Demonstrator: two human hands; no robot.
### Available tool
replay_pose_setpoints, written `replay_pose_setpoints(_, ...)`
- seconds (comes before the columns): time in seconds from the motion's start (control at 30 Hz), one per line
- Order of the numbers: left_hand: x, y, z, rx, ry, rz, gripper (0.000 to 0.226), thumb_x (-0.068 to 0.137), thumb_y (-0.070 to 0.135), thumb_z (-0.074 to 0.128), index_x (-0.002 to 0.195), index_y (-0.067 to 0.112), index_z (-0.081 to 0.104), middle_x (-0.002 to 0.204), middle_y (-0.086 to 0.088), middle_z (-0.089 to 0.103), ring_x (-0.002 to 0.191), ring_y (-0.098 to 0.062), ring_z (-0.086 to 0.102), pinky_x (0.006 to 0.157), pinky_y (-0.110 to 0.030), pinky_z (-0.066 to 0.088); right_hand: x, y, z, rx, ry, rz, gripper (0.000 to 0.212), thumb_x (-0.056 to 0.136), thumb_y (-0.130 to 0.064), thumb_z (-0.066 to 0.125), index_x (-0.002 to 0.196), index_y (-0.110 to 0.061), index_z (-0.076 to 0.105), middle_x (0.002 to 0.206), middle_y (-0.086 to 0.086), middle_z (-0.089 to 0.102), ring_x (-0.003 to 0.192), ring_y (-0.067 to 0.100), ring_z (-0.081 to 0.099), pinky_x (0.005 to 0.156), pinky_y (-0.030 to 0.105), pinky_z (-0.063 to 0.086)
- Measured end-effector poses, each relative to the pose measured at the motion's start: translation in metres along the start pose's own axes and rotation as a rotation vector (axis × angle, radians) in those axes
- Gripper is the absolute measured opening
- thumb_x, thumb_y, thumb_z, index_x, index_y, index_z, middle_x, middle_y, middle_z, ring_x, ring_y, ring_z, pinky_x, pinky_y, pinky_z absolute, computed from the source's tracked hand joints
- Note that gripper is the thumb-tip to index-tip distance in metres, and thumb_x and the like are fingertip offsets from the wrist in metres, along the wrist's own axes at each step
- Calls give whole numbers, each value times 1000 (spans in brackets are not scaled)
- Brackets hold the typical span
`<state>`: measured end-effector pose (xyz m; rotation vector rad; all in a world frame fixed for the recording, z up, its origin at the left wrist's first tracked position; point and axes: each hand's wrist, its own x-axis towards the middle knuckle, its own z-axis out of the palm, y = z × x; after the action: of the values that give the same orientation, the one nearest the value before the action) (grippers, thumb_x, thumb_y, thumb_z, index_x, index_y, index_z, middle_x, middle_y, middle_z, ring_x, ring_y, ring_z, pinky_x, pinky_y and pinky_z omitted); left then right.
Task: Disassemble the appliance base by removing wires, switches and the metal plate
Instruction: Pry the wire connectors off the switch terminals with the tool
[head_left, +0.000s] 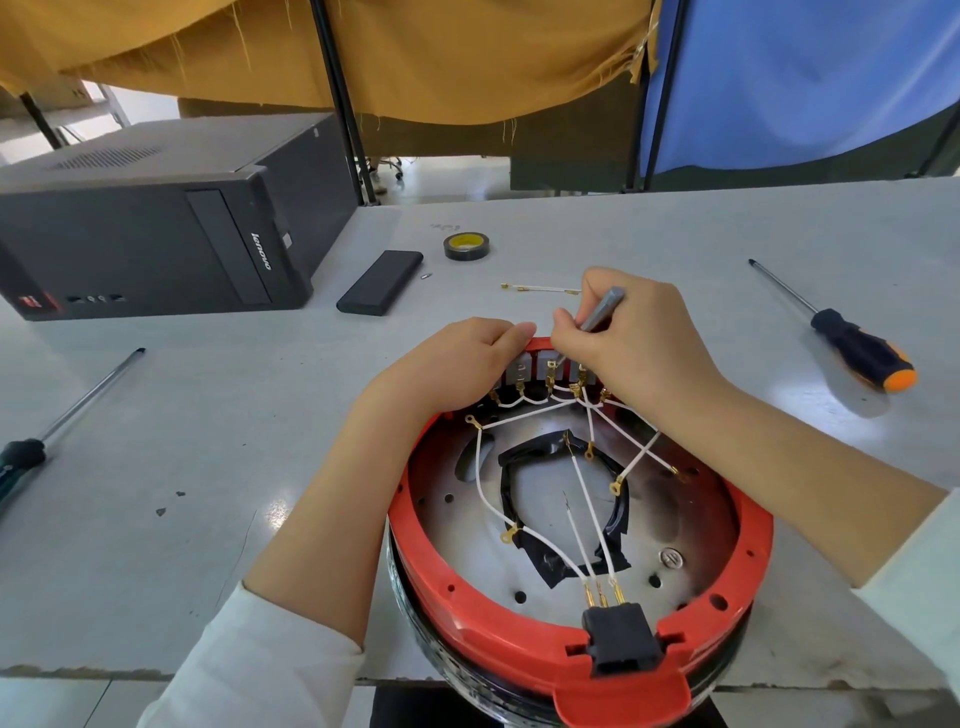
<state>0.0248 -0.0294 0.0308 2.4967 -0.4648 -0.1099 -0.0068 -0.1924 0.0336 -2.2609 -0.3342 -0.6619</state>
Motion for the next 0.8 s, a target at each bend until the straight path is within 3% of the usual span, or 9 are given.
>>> replay_pose_setpoints(0.23,0,1,0,0,3,-17,55,99,49,30,95,2,60,51,9,40,49,-5,41,54,-24,31,10,4,0,86,-36,120,32,80,-13,62,59,-13,37,52,1,33,47,10,30,44,20,25)
replay_pose_setpoints(0.43,-2,2,-1,-11,-3,-32,56,99,49,30,99,3,62,46,11,40,43,0,41,53,-24,30,8,4,1,84,-17,118,32,81,-15,60,59,-13,38,53,0,34,47,9,30,43,16,28)
replay_pose_setpoints(0.57,-2,2,-2,-12,-2,-24,56,99,49,30,102,3,62,55,7,42,54,-8,42,56,-25,33,1,0,1,51,22,32,37,82,-16,59,57,-19,33,51,-3,32,48,8,32,46,17,29)
replay_pose_setpoints(0.8,-1,1,-1,-8,0,-29,57,99,50,30,100,2,61,56,7,42,51,-5,41,54,-24,32,11,3,0,87,-59,104,38,82,-13,61,56,-17,34,51,-2,32,46,8,29,42,15,26)
